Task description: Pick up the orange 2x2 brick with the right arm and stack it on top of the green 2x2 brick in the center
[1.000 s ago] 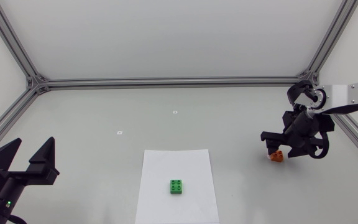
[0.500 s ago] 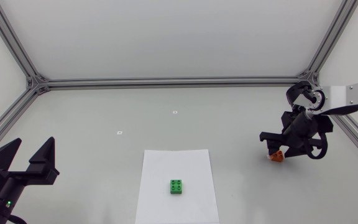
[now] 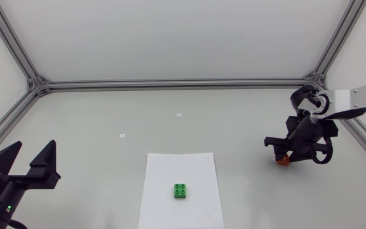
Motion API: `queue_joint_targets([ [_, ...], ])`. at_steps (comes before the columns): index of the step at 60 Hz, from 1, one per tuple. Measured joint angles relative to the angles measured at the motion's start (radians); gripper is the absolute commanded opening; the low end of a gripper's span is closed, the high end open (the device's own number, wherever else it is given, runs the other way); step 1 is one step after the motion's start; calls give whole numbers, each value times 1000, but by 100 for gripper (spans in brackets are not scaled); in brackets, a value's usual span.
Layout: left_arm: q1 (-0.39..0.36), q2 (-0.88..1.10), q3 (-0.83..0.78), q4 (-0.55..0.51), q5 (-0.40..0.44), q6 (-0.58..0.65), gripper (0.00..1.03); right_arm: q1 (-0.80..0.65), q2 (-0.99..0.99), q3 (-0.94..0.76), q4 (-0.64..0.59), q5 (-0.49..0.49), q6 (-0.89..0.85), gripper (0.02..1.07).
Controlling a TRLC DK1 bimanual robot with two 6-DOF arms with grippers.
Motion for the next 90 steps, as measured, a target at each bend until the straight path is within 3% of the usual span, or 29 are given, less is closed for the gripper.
queue_joint_targets([
  [52,0,0,0,0,0,0,99,48,-95,-35,17,5,-10,34],
  [90,0,0,0,0,0,0,99,357,-258,-46,-76,41,-191,34],
])
